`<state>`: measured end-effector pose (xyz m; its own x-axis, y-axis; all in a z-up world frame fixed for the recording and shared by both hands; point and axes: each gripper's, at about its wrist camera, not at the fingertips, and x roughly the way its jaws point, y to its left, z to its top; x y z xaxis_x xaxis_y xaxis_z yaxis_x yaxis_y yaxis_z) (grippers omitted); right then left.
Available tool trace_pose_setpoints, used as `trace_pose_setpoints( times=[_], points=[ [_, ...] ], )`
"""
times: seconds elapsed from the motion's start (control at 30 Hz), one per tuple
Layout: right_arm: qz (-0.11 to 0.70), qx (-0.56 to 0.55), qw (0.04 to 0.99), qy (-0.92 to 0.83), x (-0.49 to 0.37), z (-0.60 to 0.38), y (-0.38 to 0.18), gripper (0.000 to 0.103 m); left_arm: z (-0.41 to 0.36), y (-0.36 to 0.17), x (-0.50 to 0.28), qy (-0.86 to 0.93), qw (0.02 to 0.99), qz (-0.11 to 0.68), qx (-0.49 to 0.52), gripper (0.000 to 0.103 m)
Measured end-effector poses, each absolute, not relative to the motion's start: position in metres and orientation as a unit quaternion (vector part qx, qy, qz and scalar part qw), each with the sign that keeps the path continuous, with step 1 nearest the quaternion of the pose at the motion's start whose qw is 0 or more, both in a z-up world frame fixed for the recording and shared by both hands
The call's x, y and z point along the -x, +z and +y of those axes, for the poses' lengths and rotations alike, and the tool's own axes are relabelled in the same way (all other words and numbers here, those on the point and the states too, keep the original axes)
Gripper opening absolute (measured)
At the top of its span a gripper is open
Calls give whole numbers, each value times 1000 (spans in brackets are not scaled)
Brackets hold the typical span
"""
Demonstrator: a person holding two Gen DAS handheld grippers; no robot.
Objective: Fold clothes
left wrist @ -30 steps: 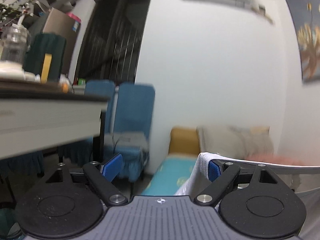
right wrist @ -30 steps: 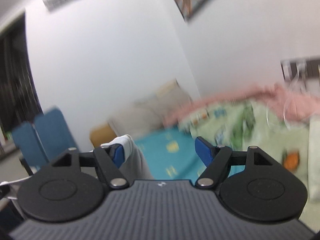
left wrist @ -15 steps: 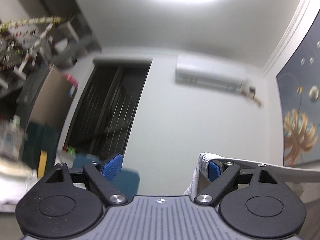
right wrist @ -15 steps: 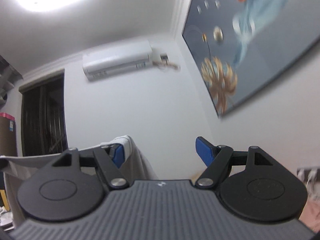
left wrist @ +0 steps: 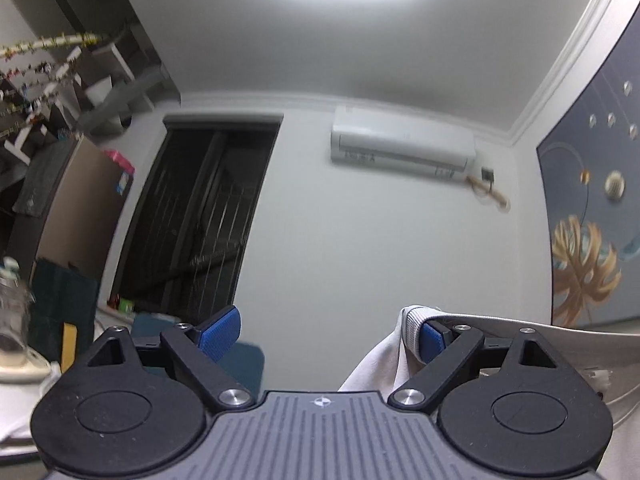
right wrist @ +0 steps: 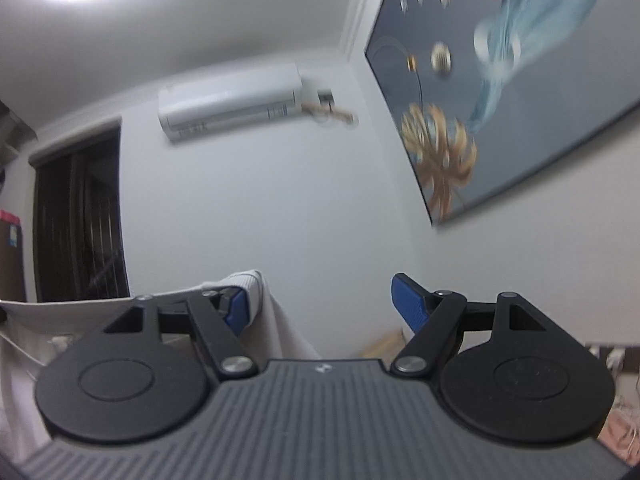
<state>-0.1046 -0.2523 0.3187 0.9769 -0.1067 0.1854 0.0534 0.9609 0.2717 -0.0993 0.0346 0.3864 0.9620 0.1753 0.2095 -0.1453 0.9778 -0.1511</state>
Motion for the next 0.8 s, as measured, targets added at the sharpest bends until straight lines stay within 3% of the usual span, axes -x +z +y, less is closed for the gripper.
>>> trace_pose_setpoints(
  times=[0.23, 0.57, 0.8],
  points=[
    [-21, -98, 993, -67, -15, -245, 212, 75, 34, 277, -58, 86, 995, -10, 59, 91],
    [93, -90, 987, -94, -274, -261, 66, 75, 4, 103, -330, 99, 992, 80, 19, 91],
    [222, -65, 968, -100, -433, -261, -77, 73, -15, -73, -494, 69, 964, 254, -17, 91]
  ],
)
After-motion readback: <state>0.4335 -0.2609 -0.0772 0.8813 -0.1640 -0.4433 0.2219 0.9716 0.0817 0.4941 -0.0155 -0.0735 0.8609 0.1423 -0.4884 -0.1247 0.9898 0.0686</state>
